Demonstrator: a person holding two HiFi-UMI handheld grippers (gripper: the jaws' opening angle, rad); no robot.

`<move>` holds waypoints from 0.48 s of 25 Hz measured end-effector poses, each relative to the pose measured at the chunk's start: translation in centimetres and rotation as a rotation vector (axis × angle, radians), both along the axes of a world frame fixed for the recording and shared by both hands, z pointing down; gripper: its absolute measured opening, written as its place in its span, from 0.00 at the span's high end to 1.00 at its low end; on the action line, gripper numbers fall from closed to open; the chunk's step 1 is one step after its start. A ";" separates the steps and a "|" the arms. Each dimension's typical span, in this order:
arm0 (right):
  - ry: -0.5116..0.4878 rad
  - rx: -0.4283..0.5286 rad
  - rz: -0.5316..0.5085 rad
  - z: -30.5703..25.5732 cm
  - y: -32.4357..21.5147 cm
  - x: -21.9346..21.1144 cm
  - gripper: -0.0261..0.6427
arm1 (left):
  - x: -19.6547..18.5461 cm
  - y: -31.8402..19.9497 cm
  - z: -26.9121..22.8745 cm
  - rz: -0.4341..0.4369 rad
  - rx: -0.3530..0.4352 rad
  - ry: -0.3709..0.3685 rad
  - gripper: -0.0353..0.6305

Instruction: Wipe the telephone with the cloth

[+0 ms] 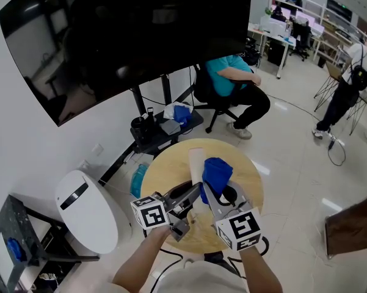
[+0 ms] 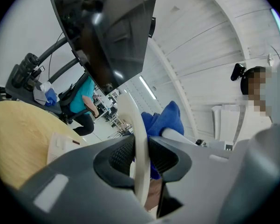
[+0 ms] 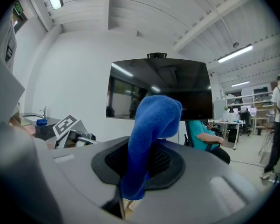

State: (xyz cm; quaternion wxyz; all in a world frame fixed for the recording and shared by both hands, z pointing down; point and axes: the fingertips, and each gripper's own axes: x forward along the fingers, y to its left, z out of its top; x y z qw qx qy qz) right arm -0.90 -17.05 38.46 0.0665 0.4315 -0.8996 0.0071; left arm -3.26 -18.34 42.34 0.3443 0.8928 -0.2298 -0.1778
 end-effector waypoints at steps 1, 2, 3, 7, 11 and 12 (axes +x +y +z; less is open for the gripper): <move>-0.009 0.000 0.002 0.0 0.1 0.0 0.87 | 0.0 -0.1 0.0 -0.001 -0.003 0.001 0.82; -0.018 -0.001 0.004 0.1 0.2 0.1 0.87 | 0.0 -0.1 0.0 -0.003 -0.008 0.005 0.82; -0.023 -0.002 0.005 0.1 0.4 0.0 0.87 | -0.1 -0.2 0.0 -0.007 -0.013 0.012 0.82; -0.030 -0.015 0.000 0.9 1.2 -0.2 0.87 | -0.4 -0.6 -0.4 -0.025 -0.023 0.035 0.82; -0.041 -0.029 -0.008 1.6 1.9 -0.6 0.87 | -0.7 -1.1 -0.8 -0.040 -0.022 0.035 0.82; -0.042 -0.032 -0.011 1.7 2.1 -0.8 0.87 | -0.8 -1.2 -1.0 -0.045 -0.023 0.040 0.82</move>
